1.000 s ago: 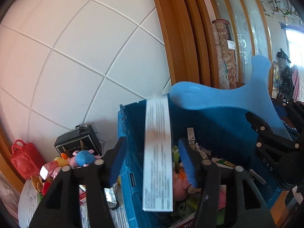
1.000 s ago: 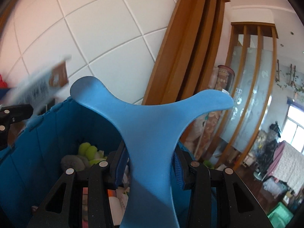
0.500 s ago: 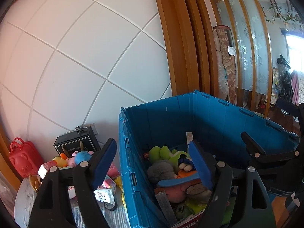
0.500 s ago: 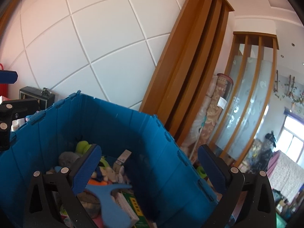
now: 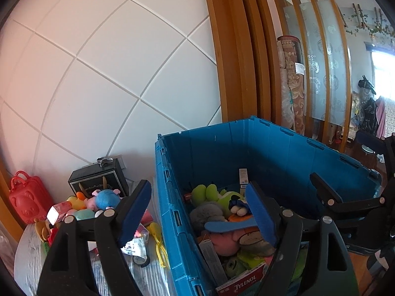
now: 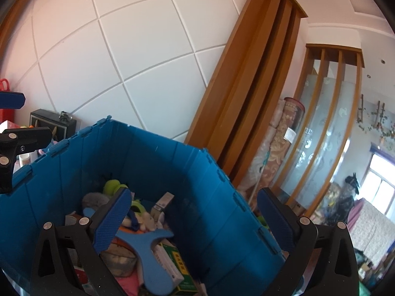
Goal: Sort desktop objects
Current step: 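Open both tools to drop the blue toy and white box into the crate, then reach the left tool toward the green-labelled brown bottle while the right reaches the black tape roll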
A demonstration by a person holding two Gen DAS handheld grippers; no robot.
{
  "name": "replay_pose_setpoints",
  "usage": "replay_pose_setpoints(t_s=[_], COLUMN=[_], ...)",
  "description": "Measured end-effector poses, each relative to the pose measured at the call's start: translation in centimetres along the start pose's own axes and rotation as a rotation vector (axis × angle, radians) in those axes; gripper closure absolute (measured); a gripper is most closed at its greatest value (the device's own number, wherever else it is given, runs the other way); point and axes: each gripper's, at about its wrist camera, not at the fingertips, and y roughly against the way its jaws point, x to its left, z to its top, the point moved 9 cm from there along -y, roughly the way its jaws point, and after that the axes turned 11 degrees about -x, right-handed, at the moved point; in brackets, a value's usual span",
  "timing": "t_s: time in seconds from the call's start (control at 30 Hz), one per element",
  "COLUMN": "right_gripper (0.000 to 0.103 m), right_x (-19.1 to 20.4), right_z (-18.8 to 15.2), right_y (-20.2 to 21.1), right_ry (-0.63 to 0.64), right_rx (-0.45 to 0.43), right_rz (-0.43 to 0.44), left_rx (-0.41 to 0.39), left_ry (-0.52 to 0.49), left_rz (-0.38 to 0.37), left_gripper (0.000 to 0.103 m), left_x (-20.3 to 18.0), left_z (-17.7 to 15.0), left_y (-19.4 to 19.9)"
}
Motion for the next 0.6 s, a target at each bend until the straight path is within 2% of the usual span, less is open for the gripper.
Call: replay_pose_setpoints(t_s=[0.43,0.6], right_gripper=[0.000,0.000], right_x=[4.6,6.6], right_z=[2.7,4.3], right_y=[2.5,4.3], right_ry=[-0.033,-0.043], right_rx=[-0.045,-0.069], right_rz=[0.071,0.067], left_rx=[0.009,0.015], left_ry=[0.063,0.075], left_rz=[0.065,0.069], left_gripper=[0.024,0.024], left_x=[6.2,9.5], left_z=[-1.8,-3.2], left_y=[3.2,5.0])
